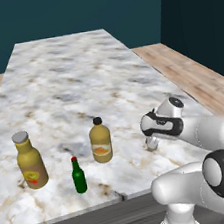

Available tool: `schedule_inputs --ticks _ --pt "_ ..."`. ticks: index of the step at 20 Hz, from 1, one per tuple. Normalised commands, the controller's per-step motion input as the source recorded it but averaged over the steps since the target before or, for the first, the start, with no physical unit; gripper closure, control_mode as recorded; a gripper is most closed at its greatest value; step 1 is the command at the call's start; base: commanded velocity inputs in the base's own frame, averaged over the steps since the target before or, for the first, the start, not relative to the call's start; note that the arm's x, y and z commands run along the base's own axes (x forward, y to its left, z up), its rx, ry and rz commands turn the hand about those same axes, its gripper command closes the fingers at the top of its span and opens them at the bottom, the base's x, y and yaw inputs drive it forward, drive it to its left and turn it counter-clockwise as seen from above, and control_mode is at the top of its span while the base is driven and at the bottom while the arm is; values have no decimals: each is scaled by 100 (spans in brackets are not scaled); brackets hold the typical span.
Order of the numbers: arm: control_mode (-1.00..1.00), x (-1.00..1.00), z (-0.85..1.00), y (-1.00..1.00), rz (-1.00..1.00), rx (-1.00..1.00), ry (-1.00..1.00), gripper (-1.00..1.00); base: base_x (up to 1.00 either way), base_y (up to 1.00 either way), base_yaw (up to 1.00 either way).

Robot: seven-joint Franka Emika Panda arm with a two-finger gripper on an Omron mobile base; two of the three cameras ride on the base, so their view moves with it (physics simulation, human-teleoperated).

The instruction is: Move the drinks to the dining counter.

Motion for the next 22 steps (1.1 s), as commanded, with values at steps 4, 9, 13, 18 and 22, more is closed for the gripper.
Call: schedule_inputs --ticks 4,9,13,18,22 --pt "-100 10 -24 0 0 4 0 100 0 0 0" --pt "-100 21 -24 0 0 5 0 100 0 0 0" --pt "-100 17 -21 0 0 2 0 100 0 0 0" --pt "-100 0 -32 0 0 0 0 100 0 0 0" --pt "-100 0 -35 22 0 0 0 -100 0 0 0"
